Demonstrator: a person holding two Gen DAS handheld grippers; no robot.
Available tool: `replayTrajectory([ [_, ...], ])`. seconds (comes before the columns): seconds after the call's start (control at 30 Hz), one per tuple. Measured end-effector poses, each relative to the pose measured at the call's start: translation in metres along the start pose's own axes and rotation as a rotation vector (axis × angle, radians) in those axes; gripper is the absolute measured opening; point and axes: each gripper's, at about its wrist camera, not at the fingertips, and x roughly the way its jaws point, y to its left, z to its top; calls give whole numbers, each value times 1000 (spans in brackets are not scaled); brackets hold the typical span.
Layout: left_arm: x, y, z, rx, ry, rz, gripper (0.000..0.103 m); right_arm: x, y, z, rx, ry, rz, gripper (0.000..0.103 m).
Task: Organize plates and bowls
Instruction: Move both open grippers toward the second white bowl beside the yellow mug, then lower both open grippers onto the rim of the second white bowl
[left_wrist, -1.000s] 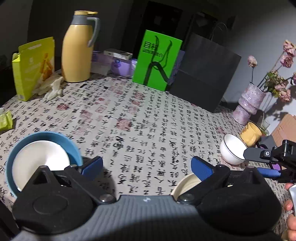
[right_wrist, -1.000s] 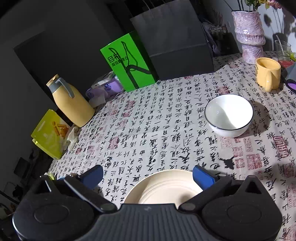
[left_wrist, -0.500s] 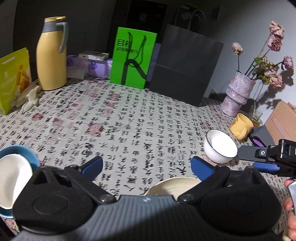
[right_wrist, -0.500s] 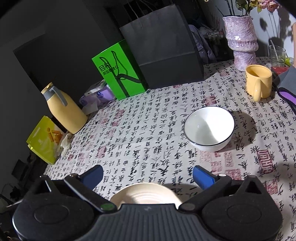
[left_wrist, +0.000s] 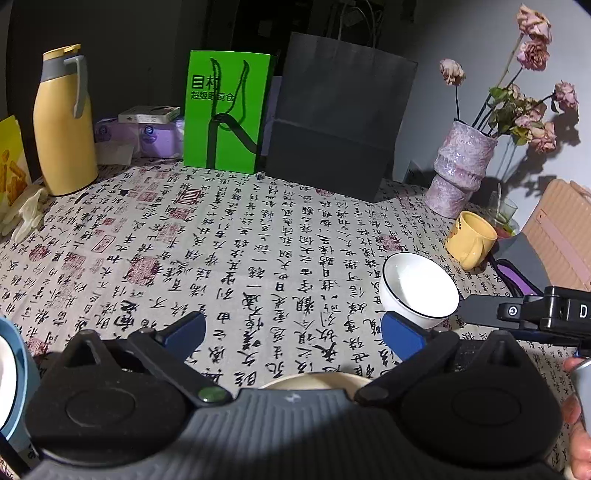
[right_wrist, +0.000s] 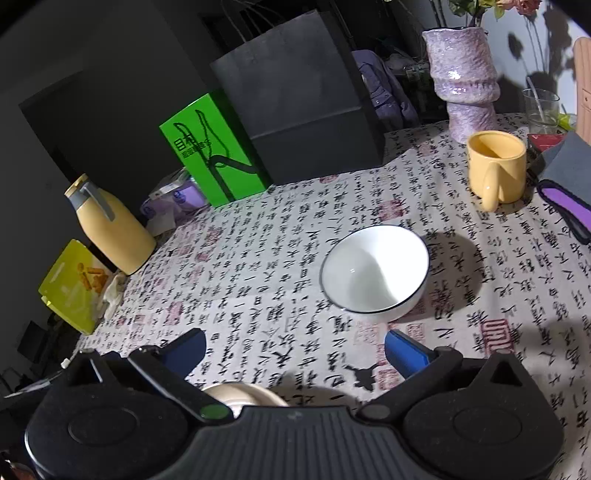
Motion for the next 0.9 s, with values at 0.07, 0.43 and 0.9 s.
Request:
replayTrajectory([
  [0.07, 4, -6, 1, 10, 2, 2, 103, 0, -4, 3, -4, -4, -11, 103],
  [0.43, 24, -30, 15, 24, -9, 51, 103, 7, -14, 23, -72, -8, -78, 103],
  [0.9, 58, -38, 29, 13, 7, 131, 103, 45, -9, 49, -212, 28, -193, 103],
])
